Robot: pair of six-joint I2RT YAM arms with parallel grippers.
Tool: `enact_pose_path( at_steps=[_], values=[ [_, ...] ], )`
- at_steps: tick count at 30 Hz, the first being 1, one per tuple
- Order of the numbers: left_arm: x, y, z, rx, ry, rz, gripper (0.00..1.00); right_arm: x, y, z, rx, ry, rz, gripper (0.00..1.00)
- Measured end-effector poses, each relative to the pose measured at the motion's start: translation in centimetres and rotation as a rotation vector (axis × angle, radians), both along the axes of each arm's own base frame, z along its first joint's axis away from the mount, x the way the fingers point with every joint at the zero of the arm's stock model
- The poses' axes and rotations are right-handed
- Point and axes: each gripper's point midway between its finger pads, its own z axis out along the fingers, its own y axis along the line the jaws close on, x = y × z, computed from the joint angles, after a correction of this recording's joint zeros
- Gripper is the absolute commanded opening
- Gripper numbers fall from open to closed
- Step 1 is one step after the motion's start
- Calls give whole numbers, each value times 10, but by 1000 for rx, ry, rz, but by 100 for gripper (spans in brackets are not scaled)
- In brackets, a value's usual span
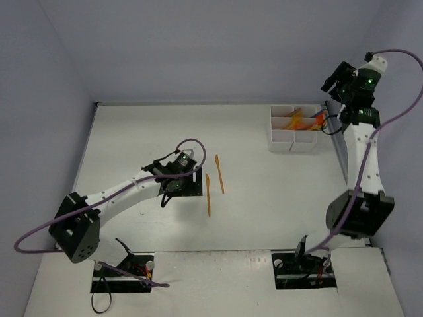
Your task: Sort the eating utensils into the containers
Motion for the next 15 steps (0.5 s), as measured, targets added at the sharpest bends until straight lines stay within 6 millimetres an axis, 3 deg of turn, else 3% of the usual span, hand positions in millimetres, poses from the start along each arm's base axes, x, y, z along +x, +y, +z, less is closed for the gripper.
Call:
enact_pose_path(
  at_steps=[4, 8, 10, 13, 15],
  values=[
    [1, -26, -10, 28, 17, -25, 64, -75, 21, 45, -7, -100, 0, 67],
    [0, -45, -22, 50, 38, -43, 58, -122, 64, 46, 6, -123, 60, 66],
    [2, -52, -25, 67, 42, -44, 56, -133, 95, 36, 28, -118, 132, 66],
    [9, -65, -30, 82, 34, -35, 52, -150, 137, -10, 78, -25, 238, 67],
    [11, -72, -34, 93, 34, -29, 50, -165, 150, -42, 96, 55, 269, 67]
  ],
)
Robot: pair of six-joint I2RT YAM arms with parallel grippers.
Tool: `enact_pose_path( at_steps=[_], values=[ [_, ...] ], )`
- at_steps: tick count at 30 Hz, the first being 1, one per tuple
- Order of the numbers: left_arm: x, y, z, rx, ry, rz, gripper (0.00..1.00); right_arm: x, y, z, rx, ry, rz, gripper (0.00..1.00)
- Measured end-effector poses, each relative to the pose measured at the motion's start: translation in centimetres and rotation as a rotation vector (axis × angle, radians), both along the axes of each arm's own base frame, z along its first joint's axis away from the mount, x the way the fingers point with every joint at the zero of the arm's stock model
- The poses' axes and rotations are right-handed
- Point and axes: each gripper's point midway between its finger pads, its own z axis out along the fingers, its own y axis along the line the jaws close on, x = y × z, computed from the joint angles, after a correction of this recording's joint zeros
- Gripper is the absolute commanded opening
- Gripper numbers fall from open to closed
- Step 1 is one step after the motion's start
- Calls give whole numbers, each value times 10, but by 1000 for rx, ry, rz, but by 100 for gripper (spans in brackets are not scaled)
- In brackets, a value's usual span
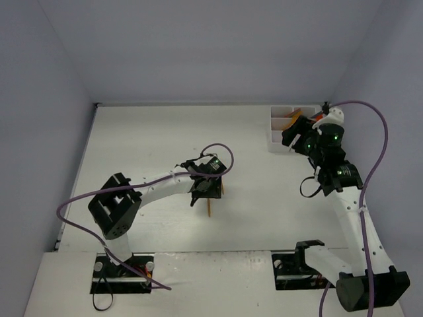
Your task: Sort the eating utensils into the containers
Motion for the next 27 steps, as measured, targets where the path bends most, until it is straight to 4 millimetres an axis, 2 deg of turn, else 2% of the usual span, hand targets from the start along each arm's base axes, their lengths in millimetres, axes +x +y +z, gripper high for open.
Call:
enact_pose_path(
  at_steps=[2, 4, 8, 12, 17, 21, 27],
  values=[
    [-1, -4, -7, 19, 1, 2, 48, -13, 9, -20, -1, 55, 27, 67],
    [-5, -7, -15, 45, 8, 3, 47, -22, 16, -26, -5, 68, 50, 67],
    [-10, -12, -33, 90, 25, 9, 45, -36, 29, -20, -4, 42, 97, 67],
    [-11, -16, -34, 100, 12, 28, 42, -44, 39, -17, -7, 26, 135, 67],
    [-11, -12, -35, 105, 4, 64, 26, -49, 47, -26, -20, 41, 170, 67],
    [-12, -5, -36, 113, -2, 87, 3, -52, 51, -35, -32, 62, 190, 67],
    [-12, -3, -36, 116, -10, 87, 0, -55, 60, -44, -30, 88, 238, 67]
  ],
)
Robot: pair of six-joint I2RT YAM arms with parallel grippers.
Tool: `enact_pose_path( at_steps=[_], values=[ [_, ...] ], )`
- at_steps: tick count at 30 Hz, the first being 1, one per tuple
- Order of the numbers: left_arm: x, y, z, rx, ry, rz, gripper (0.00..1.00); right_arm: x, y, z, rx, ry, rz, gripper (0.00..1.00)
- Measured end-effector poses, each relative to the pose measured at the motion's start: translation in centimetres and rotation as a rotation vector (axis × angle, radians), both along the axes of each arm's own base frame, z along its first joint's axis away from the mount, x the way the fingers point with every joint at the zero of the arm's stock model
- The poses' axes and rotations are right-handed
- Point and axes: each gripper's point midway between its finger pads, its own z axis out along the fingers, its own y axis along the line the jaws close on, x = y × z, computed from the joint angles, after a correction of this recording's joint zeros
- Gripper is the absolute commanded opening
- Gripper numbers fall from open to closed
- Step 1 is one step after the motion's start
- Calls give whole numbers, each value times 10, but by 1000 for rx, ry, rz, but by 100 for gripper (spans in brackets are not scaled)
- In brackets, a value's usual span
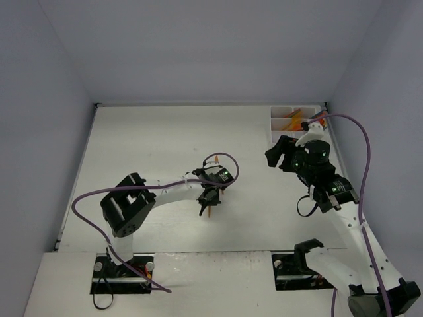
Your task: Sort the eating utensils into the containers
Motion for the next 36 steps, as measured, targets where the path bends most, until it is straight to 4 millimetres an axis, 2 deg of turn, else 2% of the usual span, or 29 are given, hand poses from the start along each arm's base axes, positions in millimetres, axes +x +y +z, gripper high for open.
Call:
enact_pose_path(
  at_steps=[5, 8, 11, 15, 16, 18, 19, 21, 24, 29, 36],
  values=[
    [-4, 15, 5, 49, -15, -88, 0, 0, 26, -22, 29, 93, 132, 68],
    [-4, 21, 27, 45, -62, -158, 0, -2, 40, -37, 58, 164, 199, 68],
    [2, 17, 76, -52, -184, -226, 0, -2, 56, -38, 101, 210, 266, 68],
    [9, 6, 168, -257, -426, -323, 0, 1, 80, -24, 182, 236, 365, 68],
    [9, 5, 186, -293, -472, -340, 0, 2, 86, -19, 199, 233, 388, 68],
    [8, 3, 211, -342, -541, -373, 0, 3, 97, -8, 232, 221, 430, 68],
    [8, 2, 218, -353, -559, -392, 0, 3, 101, -3, 246, 218, 447, 68],
    [7, -1, 222, -359, -571, -430, 0, 4, 110, 8, 274, 202, 481, 68],
    [4, -6, 217, -350, -560, -483, 0, 6, 122, 20, 308, 176, 524, 67],
    [1, -10, 215, -346, -553, -539, 0, 3, 138, 29, 349, 163, 574, 67],
    [-3, -17, 221, -374, -557, -580, 0, 7, 148, 29, 376, 165, 588, 63]
  ],
)
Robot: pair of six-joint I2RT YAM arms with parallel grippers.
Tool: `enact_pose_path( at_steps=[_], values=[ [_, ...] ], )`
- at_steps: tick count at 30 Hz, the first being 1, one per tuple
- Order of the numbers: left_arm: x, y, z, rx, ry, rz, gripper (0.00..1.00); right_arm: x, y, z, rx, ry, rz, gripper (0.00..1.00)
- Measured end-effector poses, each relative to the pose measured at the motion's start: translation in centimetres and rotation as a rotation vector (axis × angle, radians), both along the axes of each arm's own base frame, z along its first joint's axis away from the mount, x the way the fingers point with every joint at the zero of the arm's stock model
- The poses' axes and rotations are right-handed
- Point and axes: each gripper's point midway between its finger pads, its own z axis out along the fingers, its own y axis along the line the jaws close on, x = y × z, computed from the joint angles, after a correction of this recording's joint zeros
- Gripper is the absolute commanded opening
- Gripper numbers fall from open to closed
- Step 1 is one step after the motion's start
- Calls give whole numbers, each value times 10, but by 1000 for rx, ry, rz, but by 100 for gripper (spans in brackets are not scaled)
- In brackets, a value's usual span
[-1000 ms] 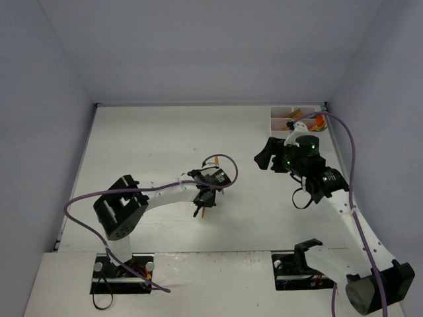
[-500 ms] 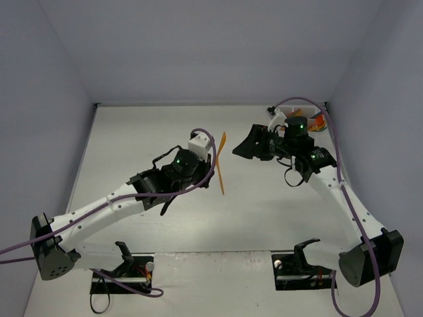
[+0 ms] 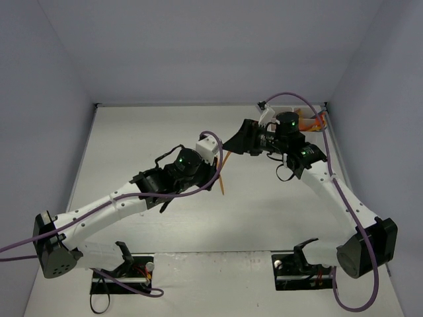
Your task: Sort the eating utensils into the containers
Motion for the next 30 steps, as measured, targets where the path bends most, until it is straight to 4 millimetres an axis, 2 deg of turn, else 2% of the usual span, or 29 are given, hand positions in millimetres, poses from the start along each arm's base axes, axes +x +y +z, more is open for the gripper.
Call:
enact_pose_path(
  at_steps=[6, 13, 17, 18, 21, 22, 24, 27, 30],
  values=[
    [-1, -5, 4, -23, -4, -19, 0, -1, 7, -2, 5, 13, 13, 42],
    [-1, -6, 9, -39, -14, -20, 0, -2, 9, -1, 12, 21, 12, 0],
    [0, -6, 10, -46, -20, -18, 0, -1, 9, -1, 16, 23, 6, 0],
    [0, -6, 9, -45, -20, -17, 7, -1, 9, -1, 15, 21, 5, 0],
    [2, -4, 7, -41, -22, -2, 60, 0, 9, -1, 10, 17, 0, 0],
    [2, -3, 7, -41, -22, 6, 69, 2, 8, -1, 6, 11, -10, 0],
    [5, 0, 5, -34, -26, 27, 79, 9, 3, 2, -1, -6, -34, 0],
    [8, 10, -1, -16, -25, 80, 82, 26, -10, 12, -8, -41, -89, 0],
    [12, 24, -13, 14, -3, 143, 82, 60, -42, 28, -12, -87, -194, 0]
  ],
)
